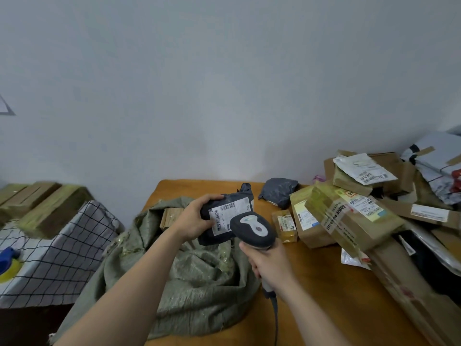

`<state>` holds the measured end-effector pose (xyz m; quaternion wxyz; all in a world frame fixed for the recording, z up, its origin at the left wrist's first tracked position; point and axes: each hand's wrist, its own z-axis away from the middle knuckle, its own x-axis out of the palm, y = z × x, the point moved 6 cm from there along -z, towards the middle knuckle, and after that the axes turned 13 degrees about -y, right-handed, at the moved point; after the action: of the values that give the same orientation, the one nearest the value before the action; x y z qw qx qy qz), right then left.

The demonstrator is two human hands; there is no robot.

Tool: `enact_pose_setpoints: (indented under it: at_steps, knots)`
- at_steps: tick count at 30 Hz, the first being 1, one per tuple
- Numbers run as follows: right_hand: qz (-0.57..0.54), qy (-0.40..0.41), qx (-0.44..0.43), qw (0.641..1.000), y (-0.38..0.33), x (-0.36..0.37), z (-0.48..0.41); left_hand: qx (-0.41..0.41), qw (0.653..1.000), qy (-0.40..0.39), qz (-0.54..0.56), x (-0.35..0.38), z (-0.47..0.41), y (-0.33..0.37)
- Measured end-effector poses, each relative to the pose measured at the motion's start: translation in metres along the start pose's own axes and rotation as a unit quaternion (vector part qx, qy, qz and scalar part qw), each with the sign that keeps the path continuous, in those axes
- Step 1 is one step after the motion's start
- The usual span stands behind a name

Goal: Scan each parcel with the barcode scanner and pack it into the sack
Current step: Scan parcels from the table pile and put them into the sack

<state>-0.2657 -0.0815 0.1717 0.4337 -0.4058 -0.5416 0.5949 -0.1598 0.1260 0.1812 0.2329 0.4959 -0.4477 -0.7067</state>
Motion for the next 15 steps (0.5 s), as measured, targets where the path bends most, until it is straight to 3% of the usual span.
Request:
enact_pose_setpoints:
  at_steps: [15]
  knots:
    - [-0.052,-0.013,0.033,0.998,0.008,0.000,-0.008,-0.001,1.000,-0.019,-0.024,-0.001,-0.013,-0.002]
